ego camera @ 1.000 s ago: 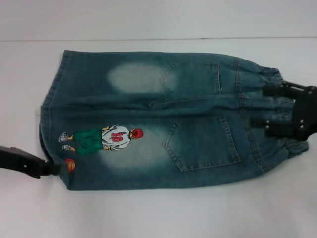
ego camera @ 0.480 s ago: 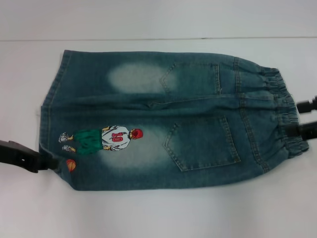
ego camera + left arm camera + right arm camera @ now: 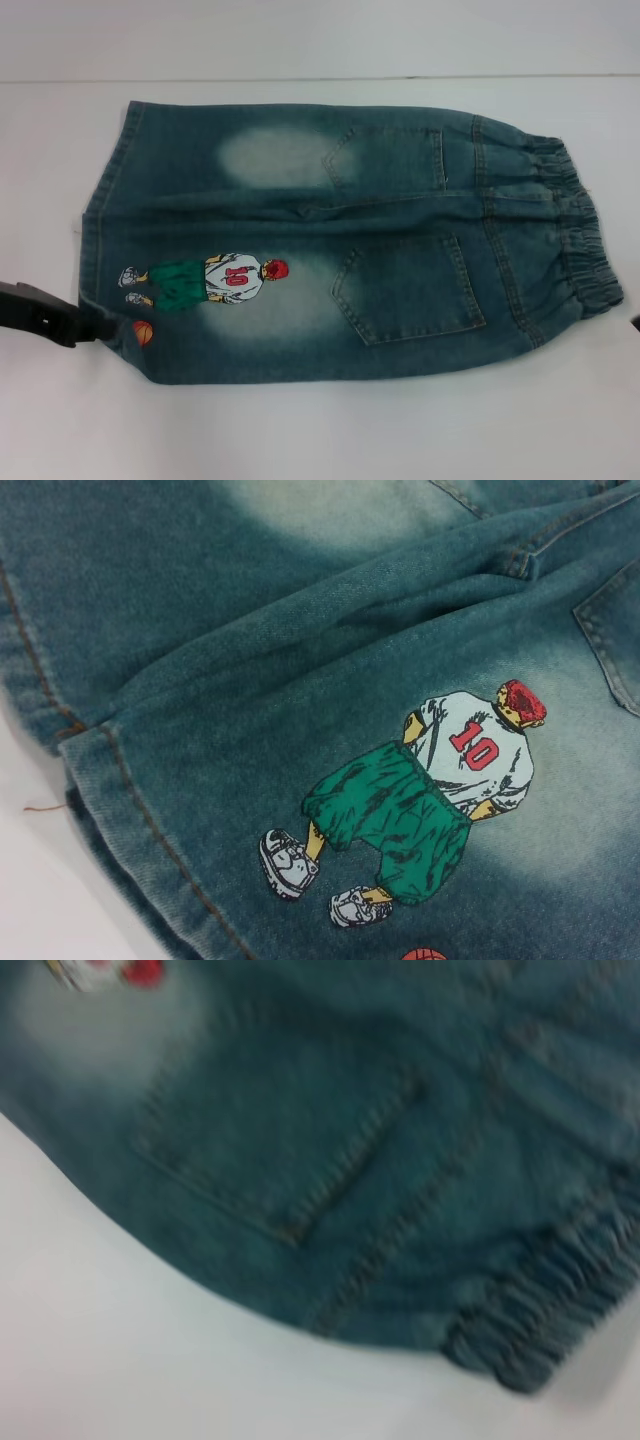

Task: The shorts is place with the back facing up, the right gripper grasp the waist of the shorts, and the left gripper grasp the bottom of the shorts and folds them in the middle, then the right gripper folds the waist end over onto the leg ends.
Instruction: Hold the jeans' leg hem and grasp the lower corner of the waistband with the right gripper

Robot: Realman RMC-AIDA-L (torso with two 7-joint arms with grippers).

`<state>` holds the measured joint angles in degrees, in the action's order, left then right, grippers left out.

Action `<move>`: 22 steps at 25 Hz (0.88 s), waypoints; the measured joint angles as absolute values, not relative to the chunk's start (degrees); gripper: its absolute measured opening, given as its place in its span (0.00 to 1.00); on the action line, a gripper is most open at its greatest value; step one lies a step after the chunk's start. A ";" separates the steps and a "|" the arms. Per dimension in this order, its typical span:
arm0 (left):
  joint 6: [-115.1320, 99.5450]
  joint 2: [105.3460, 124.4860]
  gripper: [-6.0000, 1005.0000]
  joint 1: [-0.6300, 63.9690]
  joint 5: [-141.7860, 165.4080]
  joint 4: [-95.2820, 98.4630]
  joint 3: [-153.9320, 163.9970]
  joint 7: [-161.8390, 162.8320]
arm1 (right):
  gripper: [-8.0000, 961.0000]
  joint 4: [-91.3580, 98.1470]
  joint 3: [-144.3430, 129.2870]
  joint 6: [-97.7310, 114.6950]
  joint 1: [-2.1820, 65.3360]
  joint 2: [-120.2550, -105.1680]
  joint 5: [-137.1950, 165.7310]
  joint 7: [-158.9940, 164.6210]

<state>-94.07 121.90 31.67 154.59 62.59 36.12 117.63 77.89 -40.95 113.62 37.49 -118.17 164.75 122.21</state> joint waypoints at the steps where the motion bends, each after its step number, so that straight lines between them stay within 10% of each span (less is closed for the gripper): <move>1: -94.09 121.90 0.05 31.67 154.60 62.61 36.12 117.63 | 0.92 78.07 -42.34 113.62 37.49 -118.35 166.01 123.19; 22: -93.95 122.35 0.05 31.30 154.11 62.68 35.68 117.42 | 0.86 72.95 -46.90 101.62 34.99 -119.39 167.60 127.85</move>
